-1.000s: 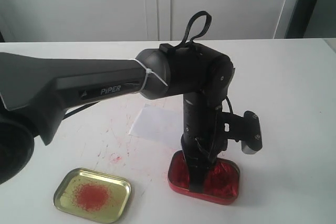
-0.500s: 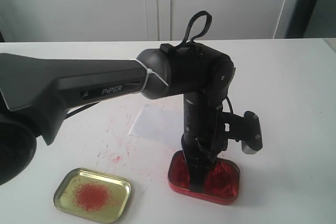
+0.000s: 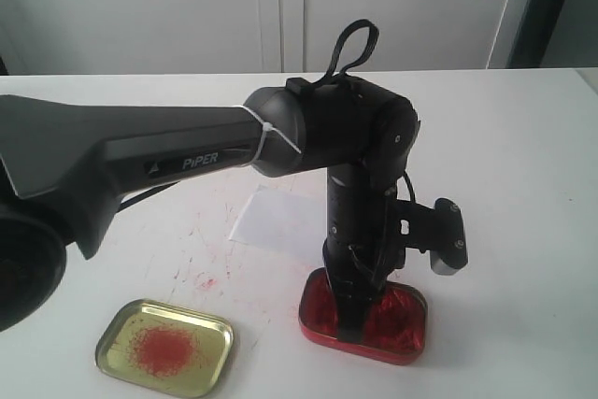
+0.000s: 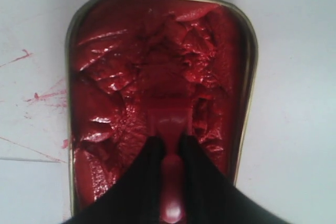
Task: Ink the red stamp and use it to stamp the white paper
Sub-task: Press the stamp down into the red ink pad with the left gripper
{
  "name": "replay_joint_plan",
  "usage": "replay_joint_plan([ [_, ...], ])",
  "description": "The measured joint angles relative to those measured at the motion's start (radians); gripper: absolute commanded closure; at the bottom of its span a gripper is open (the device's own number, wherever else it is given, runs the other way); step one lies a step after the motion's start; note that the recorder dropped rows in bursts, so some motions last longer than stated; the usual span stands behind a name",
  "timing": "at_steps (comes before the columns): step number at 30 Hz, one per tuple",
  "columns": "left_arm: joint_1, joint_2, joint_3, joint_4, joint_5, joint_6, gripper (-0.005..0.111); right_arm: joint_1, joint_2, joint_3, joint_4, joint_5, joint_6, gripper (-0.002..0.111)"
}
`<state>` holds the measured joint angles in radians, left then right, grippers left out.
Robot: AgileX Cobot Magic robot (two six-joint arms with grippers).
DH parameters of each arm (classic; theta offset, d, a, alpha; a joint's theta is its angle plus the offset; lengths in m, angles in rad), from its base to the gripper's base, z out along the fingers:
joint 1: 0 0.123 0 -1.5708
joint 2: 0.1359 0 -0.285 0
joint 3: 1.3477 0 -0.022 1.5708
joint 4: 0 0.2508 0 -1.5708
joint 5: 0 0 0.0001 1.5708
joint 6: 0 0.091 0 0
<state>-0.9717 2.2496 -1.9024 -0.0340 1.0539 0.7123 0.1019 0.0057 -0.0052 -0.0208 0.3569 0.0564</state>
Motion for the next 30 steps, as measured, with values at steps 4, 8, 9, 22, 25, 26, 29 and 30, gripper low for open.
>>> replay_joint_plan([
  [4, 0.000, -0.007, 0.000, 0.002, 0.000, 0.000, 0.107, 0.000, 0.000, 0.000, 0.000, 0.000, 0.000, 0.108],
  [8, -0.001, -0.015, 0.005, 0.008, 0.002, 0.000, 0.107, 0.000, 0.000, 0.000, 0.000, 0.000, 0.000, 0.108],
  [9, -0.001, -0.019, 0.007, 0.008, 0.009, 0.000, 0.107, 0.000, 0.000, 0.000, 0.000, 0.000, 0.000, 0.108],
  [22, -0.001, -0.077, 0.015, 0.028, 0.017, 0.000, 0.107, 0.000, 0.000, 0.000, 0.000, 0.000, 0.000, 0.108],
  [25, -0.002, -0.077, 0.016, 0.028, 0.017, -0.002, 0.107, 0.000, 0.000, 0.000, 0.000, 0.000, 0.000, 0.108],
  [26, -0.002, -0.077, 0.017, 0.034, 0.017, -0.002, 0.107, 0.000, 0.000, 0.000, 0.000, 0.000, 0.000, 0.108],
  [29, -0.014, -0.077, 0.017, 0.034, 0.015, -0.002, 0.107, 0.000, 0.000, 0.000, 0.000, 0.000, 0.000, 0.108],
  [30, -0.020, -0.077, 0.017, 0.044, 0.010, -0.007, 0.107, 0.000, 0.000, 0.000, 0.000, 0.000, 0.000, 0.108],
])
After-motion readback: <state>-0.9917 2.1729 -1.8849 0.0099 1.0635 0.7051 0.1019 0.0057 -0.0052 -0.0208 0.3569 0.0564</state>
